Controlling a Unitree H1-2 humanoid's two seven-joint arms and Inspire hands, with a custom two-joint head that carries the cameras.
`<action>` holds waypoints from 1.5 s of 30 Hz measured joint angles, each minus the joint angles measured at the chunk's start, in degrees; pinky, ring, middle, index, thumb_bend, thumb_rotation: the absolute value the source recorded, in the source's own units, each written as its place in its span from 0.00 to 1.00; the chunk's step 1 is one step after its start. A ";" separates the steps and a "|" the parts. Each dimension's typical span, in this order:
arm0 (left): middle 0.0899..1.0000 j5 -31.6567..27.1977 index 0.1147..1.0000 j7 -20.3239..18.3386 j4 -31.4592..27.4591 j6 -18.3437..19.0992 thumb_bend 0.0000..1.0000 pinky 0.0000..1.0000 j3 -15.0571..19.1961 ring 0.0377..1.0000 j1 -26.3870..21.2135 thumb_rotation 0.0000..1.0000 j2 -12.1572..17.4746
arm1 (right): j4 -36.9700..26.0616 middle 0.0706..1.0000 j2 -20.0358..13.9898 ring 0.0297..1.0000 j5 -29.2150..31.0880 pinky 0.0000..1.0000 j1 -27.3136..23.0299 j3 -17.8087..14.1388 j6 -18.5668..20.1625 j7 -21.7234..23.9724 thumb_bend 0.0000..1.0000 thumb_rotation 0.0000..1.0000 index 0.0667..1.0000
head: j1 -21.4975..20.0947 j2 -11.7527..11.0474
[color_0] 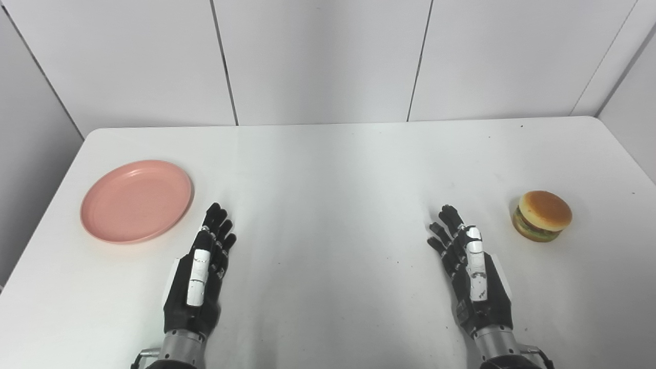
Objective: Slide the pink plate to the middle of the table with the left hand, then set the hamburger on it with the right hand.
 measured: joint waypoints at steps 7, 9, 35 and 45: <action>0.99 0.01 0.93 0.00 0.00 0.01 0.91 1.00 -0.19 1.00 0.00 0.83 -0.03 | 0.06 0.94 0.00 0.91 -0.27 0.91 -0.01 -0.13 -0.01 0.03 0.80 1.00 0.90 | -0.09 -0.09; 0.99 0.01 0.93 0.00 0.00 0.01 0.91 1.00 -0.18 1.00 0.00 0.83 -0.03 | 0.09 0.94 0.00 0.90 -0.27 0.91 -0.01 -0.15 -0.02 0.03 0.81 1.00 0.90 | 0.00 -0.09; 0.98 0.24 0.93 0.24 -0.15 0.01 0.92 1.00 -0.43 0.99 0.11 0.83 -0.02 | 3.92 0.94 -0.10 0.93 -0.62 0.94 0.00 -0.36 -10.52 2.39 0.84 1.00 0.93 | 0.00 0.09; 0.99 0.37 0.94 0.32 -0.15 0.02 0.91 1.00 -0.77 1.00 0.11 0.85 -0.02 | 4.43 0.95 -0.15 0.93 0.02 0.94 0.00 -0.43 -11.93 2.99 0.83 1.00 0.93 | 1.49 -0.35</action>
